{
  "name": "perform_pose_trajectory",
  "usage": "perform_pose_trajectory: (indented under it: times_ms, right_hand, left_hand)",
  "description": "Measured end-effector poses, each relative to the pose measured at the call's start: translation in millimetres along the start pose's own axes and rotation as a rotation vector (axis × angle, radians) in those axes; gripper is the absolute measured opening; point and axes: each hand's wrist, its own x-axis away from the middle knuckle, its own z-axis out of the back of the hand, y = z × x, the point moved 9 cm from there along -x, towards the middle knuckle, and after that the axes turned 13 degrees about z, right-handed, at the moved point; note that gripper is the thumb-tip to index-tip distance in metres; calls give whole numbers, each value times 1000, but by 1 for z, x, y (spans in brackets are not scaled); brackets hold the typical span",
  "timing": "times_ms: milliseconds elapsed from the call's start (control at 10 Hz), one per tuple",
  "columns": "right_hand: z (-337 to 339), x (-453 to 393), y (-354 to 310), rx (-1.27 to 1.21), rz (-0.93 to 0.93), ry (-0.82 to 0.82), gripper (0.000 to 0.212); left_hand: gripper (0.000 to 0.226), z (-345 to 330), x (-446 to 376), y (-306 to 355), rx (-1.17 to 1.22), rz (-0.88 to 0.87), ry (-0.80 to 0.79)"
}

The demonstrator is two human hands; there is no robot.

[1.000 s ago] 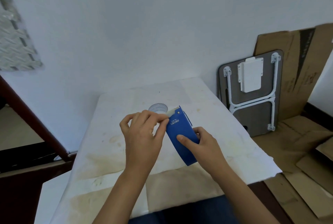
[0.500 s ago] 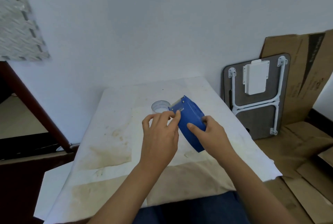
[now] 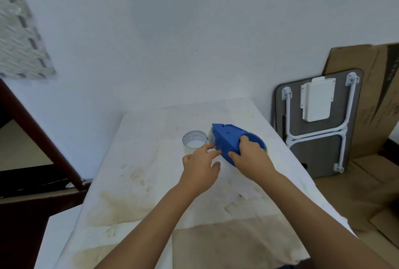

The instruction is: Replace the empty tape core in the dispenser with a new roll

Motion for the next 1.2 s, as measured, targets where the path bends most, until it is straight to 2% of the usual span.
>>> perform_pose_trajectory:
  times_ms: [200,300,500,800,1000,1200]
  right_hand:
    - [-3,-39,23,158,-41,-25,40]
    - [-9,-53,34,210,-73,-48,39]
    - [-24,-70,45,289,-77,-95,51]
    - [-17,-69,50,422,-36,-70,40]
    - [1,-43,31,444,38,8,51]
    - [1,3,-1,380,98,10,49]
  left_hand:
    - [41,-18,-38,22,-244,-68,-100]
    - [40,-25,-48,20,-253,-53,-139]
    - [39,-26,-51,11,-254,-51,-128]
    - [38,-19,-47,4,-241,-28,-123]
    - [37,-8,-28,0,-222,-20,-119]
    - [37,11,12,-12,-182,-9,-81]
